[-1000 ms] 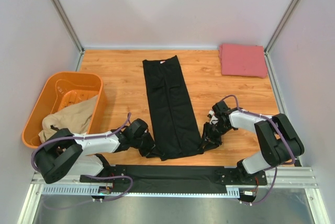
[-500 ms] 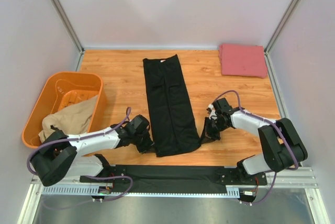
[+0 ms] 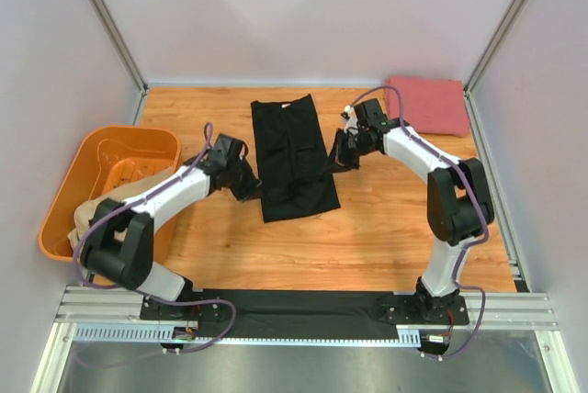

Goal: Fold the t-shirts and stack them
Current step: Fold the tshirt

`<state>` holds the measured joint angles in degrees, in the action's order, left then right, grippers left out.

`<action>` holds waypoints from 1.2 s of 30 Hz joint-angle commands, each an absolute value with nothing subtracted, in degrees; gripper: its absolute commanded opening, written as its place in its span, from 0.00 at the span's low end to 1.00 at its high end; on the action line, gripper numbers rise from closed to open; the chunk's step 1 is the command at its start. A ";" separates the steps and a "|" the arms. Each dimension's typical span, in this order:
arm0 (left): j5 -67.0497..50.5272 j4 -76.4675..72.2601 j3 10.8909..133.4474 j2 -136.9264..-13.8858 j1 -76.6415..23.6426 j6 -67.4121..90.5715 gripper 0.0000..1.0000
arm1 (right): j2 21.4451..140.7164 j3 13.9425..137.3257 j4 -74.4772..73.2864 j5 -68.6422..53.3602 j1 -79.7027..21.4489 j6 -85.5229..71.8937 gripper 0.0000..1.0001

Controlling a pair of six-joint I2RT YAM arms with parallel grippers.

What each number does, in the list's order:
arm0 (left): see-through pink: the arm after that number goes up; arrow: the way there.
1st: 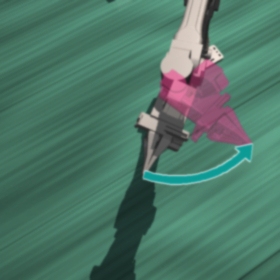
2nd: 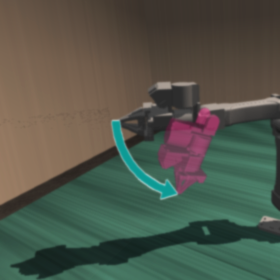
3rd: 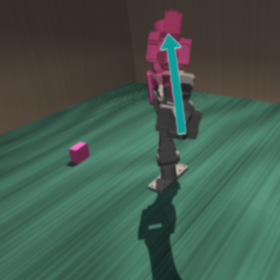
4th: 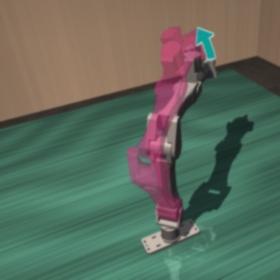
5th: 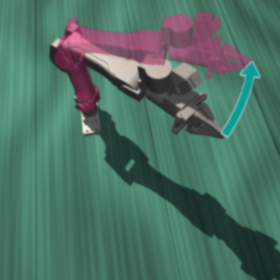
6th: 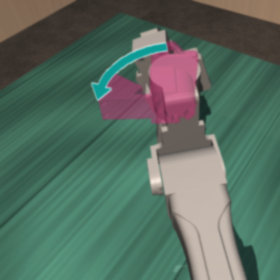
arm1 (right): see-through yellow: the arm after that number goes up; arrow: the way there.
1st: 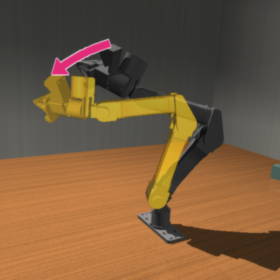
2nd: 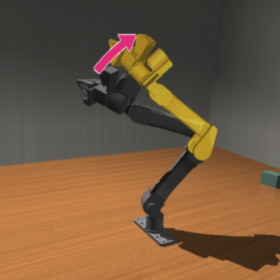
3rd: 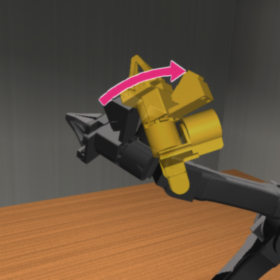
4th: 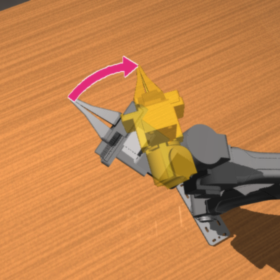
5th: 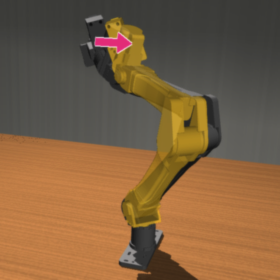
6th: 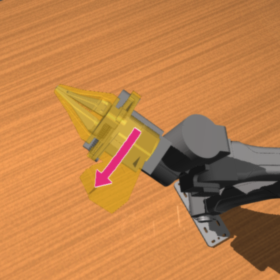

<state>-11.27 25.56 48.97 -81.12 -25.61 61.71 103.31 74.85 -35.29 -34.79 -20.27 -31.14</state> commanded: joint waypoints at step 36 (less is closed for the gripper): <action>-17.14 31.11 89.29 -117.07 -9.76 46.50 0.00 | 144.04 130.05 -46.58 -43.06 -13.36 -28.91 0.16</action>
